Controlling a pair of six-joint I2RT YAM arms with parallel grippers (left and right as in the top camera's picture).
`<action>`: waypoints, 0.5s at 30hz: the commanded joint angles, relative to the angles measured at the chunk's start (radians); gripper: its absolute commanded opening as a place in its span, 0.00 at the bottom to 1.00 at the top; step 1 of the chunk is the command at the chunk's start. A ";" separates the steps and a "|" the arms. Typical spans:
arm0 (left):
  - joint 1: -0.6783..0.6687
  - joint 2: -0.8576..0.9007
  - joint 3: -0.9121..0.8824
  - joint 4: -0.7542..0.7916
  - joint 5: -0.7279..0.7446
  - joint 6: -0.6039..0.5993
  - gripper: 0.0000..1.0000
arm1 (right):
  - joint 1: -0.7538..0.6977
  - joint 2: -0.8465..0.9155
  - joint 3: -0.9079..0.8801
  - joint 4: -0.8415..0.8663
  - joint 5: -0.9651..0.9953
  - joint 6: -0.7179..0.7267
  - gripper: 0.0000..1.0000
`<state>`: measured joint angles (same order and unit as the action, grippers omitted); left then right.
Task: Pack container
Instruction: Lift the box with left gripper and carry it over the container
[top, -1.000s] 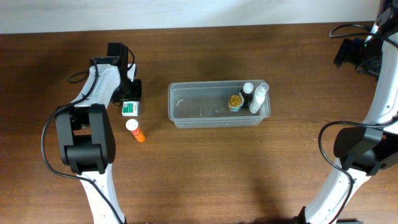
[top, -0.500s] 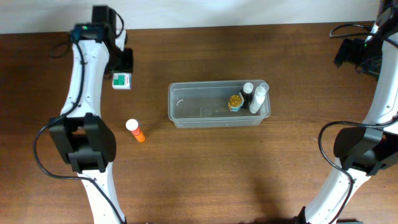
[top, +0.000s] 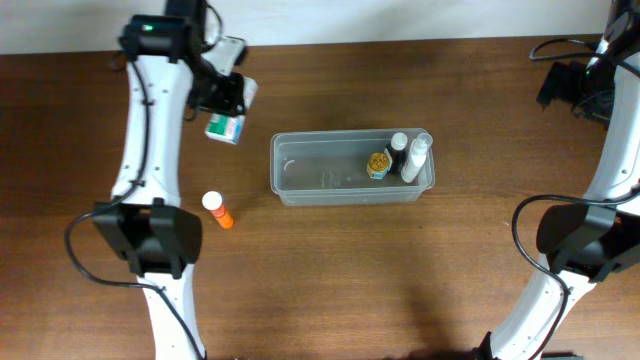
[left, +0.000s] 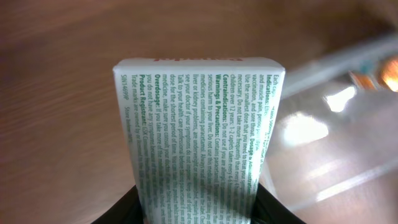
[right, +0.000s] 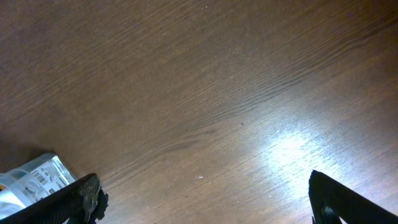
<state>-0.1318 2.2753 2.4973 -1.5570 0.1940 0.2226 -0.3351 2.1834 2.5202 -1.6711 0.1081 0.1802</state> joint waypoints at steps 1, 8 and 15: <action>-0.079 -0.003 0.018 -0.025 0.038 0.090 0.41 | -0.006 -0.034 -0.004 0.003 0.009 0.004 0.98; -0.237 -0.003 0.018 -0.054 0.039 0.159 0.41 | -0.006 -0.034 -0.004 0.003 0.009 0.005 0.98; -0.369 -0.003 0.018 -0.056 0.038 0.409 0.42 | -0.006 -0.034 -0.004 0.003 0.009 0.004 0.98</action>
<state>-0.4698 2.2753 2.4973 -1.6089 0.2142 0.4549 -0.3351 2.1834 2.5202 -1.6711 0.1081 0.1802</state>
